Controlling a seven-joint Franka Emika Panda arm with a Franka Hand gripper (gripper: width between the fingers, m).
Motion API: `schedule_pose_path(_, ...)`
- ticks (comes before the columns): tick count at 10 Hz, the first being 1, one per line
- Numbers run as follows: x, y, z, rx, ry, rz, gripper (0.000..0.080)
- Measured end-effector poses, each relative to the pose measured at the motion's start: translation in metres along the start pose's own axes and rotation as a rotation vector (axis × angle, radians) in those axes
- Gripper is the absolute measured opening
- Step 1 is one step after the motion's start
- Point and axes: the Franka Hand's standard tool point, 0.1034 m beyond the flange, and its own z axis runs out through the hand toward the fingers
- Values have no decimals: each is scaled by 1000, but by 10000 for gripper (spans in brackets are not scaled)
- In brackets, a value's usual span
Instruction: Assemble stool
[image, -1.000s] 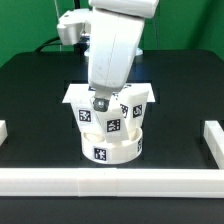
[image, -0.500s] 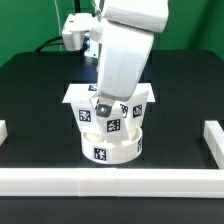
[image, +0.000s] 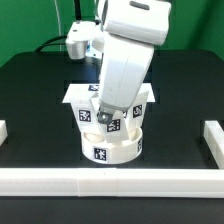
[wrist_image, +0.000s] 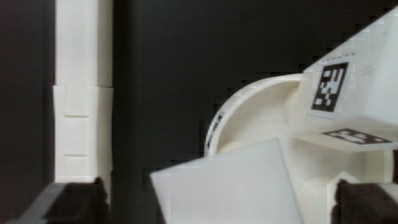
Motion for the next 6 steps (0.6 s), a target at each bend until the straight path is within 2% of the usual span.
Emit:
schedule_pose_path(1, -1, 0, 0, 0, 0, 1, 559)
schedule_pose_path(2, -1, 0, 0, 0, -1, 2, 381)
schedule_pose_path(3, -2, 0, 0, 0, -1, 6, 338)
schedule_pose_path(6, -5, 0, 0, 5, -2, 132, 338)
